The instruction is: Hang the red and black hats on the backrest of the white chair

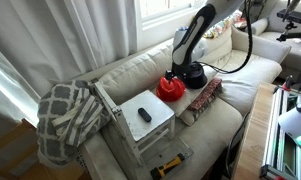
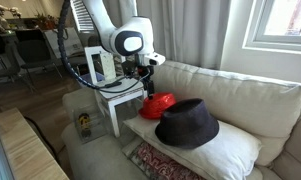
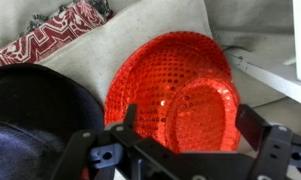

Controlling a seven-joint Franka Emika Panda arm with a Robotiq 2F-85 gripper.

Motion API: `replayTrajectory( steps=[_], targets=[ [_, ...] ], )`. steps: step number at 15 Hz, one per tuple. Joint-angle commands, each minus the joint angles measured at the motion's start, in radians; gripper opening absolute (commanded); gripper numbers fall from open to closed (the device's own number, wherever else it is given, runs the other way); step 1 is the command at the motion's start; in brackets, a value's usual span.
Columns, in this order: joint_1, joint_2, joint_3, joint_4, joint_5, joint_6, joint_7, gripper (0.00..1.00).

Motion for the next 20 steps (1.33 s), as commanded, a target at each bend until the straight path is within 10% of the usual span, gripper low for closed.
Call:
replayTrajectory(
  steps=[1,3,15,20],
  targets=[
    [0.007,0.123,-0.013,0.100,0.048,0.068,0.020,1.00],
    [0.015,0.168,-0.024,0.136,0.061,0.084,0.034,0.99],
    [0.063,0.140,-0.092,0.162,0.151,-0.014,0.233,0.01],
    [-0.008,-0.026,-0.042,0.116,0.150,-0.108,0.161,0.01]
  ],
)
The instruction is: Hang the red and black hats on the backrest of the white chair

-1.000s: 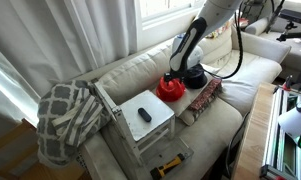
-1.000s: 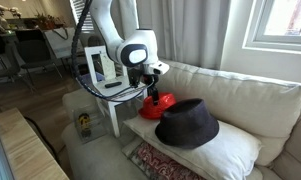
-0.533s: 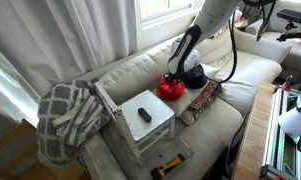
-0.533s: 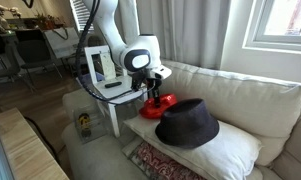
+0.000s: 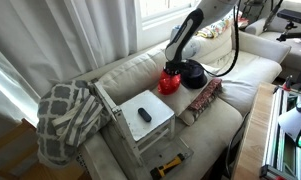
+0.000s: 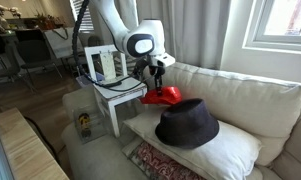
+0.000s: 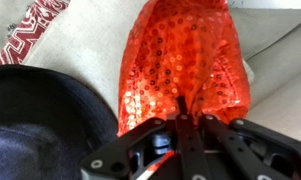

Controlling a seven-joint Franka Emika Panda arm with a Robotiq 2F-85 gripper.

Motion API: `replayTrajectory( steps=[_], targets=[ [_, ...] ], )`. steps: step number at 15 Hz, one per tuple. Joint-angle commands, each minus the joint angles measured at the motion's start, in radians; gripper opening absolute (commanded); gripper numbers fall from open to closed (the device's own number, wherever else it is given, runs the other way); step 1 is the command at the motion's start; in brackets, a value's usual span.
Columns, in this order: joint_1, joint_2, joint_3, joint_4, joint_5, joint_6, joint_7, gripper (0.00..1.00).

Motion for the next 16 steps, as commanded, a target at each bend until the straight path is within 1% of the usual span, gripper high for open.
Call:
replayTrajectory(
  steps=[1,3,5,8,9,10,11,12,14,15,16],
  targets=[
    [-0.070,-0.158,0.063,-0.066,0.035,-0.073,-0.071,0.01],
    [-0.135,-0.220,0.143,-0.061,0.098,-0.100,-0.137,0.01],
    [-0.196,-0.252,0.230,-0.034,0.197,-0.132,-0.222,0.01],
    [-0.251,-0.261,0.337,0.023,0.355,-0.184,-0.343,0.01],
    [-0.264,-0.256,0.365,0.039,0.415,-0.197,-0.403,0.01],
    [-0.190,-0.266,0.275,0.018,0.348,-0.169,-0.321,0.04],
    [-0.196,-0.267,0.294,0.030,0.389,-0.181,-0.358,0.04],
    [-0.199,-0.268,0.303,0.035,0.408,-0.185,-0.374,0.04],
    [-0.202,-0.267,0.308,0.036,0.416,-0.186,-0.383,0.04],
    [-0.214,-0.260,0.324,0.047,0.448,-0.180,-0.390,0.01],
    [-0.224,-0.255,0.342,0.071,0.486,-0.192,-0.398,0.01]
  ],
)
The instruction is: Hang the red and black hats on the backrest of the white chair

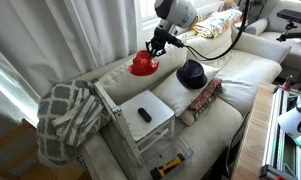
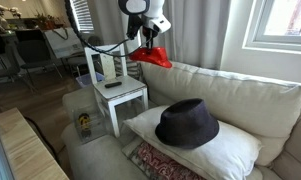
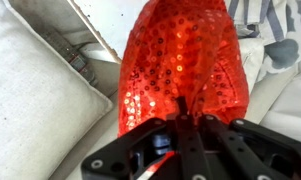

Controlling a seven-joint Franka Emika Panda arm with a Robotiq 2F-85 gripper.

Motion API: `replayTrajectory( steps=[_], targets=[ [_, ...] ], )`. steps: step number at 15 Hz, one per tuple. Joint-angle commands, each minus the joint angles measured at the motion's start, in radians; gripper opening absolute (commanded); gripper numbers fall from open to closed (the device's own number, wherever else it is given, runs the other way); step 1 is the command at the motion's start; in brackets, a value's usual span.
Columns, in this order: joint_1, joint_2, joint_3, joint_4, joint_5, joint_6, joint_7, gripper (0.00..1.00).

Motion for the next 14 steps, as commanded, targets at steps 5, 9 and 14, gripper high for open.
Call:
replayTrajectory(
  steps=[5,9,14],
  targets=[
    [0.047,0.033,0.003,0.173,0.215,-0.180,-0.007,0.01],
    [0.090,0.089,-0.013,0.294,0.270,-0.383,0.023,0.01],
    [0.142,0.183,-0.021,0.416,0.340,-0.495,0.074,0.01]
  ],
)
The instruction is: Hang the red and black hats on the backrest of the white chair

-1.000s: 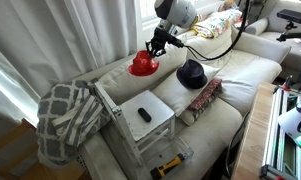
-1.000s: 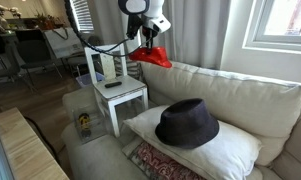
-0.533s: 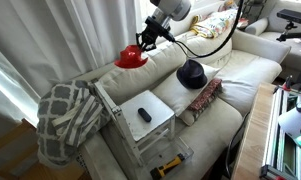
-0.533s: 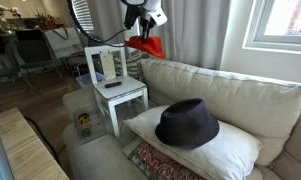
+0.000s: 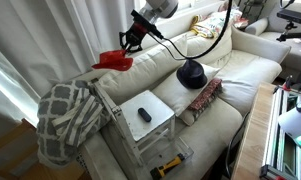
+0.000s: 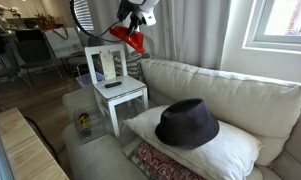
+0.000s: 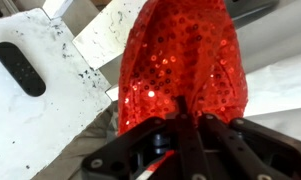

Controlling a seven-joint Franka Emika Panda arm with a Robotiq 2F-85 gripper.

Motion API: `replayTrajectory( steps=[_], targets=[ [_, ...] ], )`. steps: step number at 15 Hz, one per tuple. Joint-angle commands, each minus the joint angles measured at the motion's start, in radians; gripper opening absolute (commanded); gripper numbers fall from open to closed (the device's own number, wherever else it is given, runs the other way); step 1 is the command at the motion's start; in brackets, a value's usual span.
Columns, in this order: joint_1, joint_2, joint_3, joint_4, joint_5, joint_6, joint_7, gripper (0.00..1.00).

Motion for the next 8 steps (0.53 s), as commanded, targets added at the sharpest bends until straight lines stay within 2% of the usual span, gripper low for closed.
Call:
replayTrajectory(
  steps=[1,4,8],
  targets=[
    [0.048,0.099,-0.024,0.118,0.065,-0.054,0.036,0.01],
    [0.076,0.174,-0.025,0.203,0.087,-0.055,0.046,0.01],
    [0.104,0.246,-0.027,0.288,0.061,-0.103,0.068,0.01]
  ],
)
